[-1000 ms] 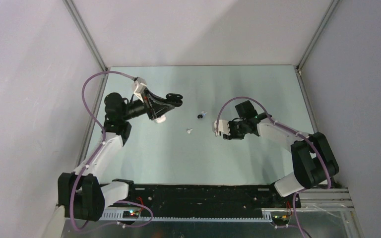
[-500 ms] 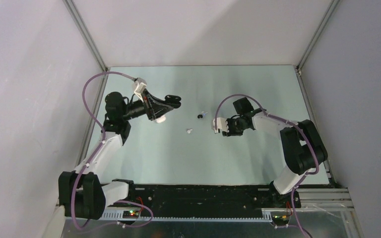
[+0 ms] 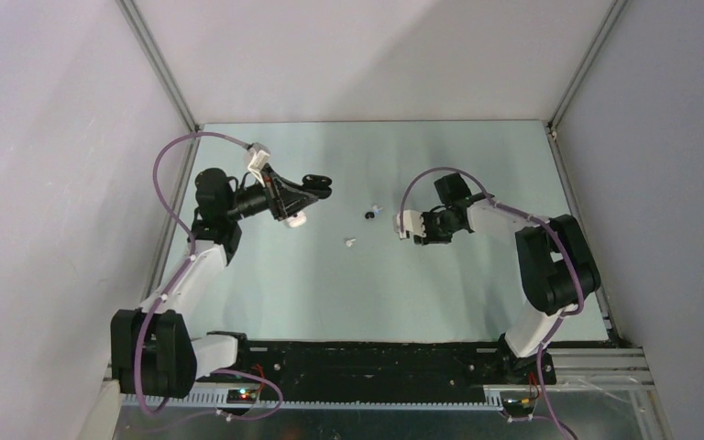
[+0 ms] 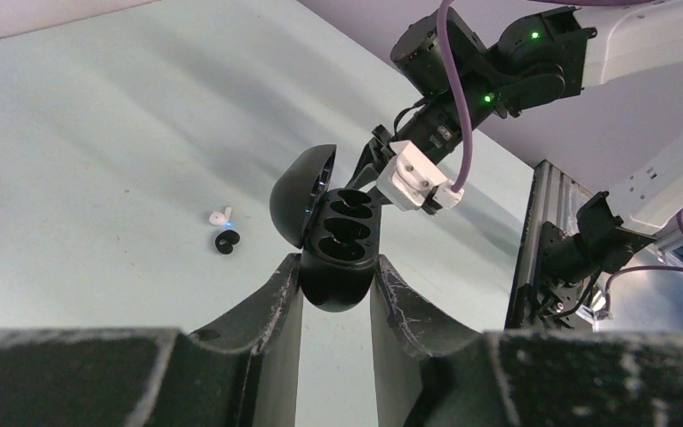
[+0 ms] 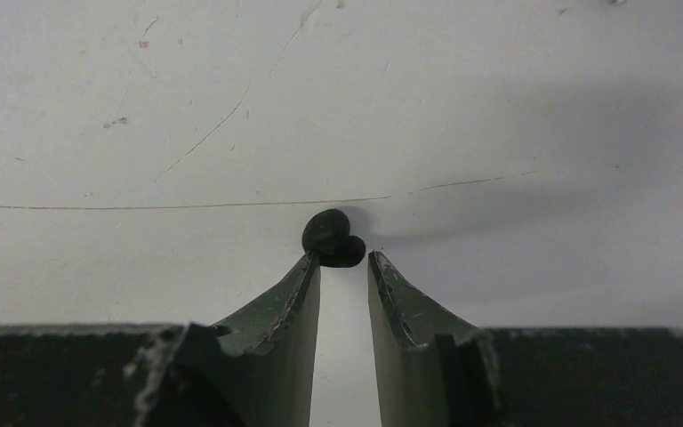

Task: Insert the wireless bluetooth earbuds into the charging case
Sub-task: Pick up the right earbud from the center of the board.

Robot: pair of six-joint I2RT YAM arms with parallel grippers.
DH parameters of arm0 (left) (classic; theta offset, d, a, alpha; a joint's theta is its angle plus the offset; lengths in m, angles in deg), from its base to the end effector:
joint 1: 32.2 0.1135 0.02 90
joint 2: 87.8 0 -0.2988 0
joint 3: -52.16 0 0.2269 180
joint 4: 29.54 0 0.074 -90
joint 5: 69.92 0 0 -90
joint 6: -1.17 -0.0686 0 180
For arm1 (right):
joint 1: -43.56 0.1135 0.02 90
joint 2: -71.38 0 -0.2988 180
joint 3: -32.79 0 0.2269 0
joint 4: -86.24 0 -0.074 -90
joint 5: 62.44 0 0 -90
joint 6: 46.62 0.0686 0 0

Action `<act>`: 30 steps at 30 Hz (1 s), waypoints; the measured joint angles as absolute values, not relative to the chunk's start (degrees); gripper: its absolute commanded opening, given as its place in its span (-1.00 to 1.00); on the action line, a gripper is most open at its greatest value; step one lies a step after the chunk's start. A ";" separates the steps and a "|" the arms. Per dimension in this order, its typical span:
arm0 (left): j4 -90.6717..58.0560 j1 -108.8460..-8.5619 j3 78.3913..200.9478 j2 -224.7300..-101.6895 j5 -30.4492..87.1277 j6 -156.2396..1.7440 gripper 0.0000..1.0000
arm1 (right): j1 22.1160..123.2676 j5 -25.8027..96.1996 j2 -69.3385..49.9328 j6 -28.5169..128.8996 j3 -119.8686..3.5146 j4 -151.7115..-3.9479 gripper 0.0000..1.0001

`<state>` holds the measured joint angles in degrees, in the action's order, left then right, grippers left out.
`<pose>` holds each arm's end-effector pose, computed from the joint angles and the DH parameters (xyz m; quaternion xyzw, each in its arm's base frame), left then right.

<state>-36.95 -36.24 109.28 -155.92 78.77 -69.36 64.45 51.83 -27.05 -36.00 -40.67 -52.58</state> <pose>0.2361 -0.0754 0.3406 0.2472 0.6747 -0.4713 0.5115 0.2933 0.1421 0.1884 -0.7621 0.5798 0.0808 0.2767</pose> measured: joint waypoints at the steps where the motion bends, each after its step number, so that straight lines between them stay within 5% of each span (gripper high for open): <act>1: -36.97 -36.15 109.30 -156.03 78.75 -69.36 -1.00 | 64.45 51.87 -27.05 -35.97 -40.91 -52.58 -0.39; 15: -36.97 -35.95 109.30 -156.14 78.73 -69.34 -1.00 | 65.21 53.29 -27.05 -42.44 -43.21 -47.57 -0.61; 30: -36.44 -35.91 109.30 -156.12 78.67 -69.36 -1.00 | 65.37 53.29 -28.43 -48.87 -45.04 -41.52 -0.50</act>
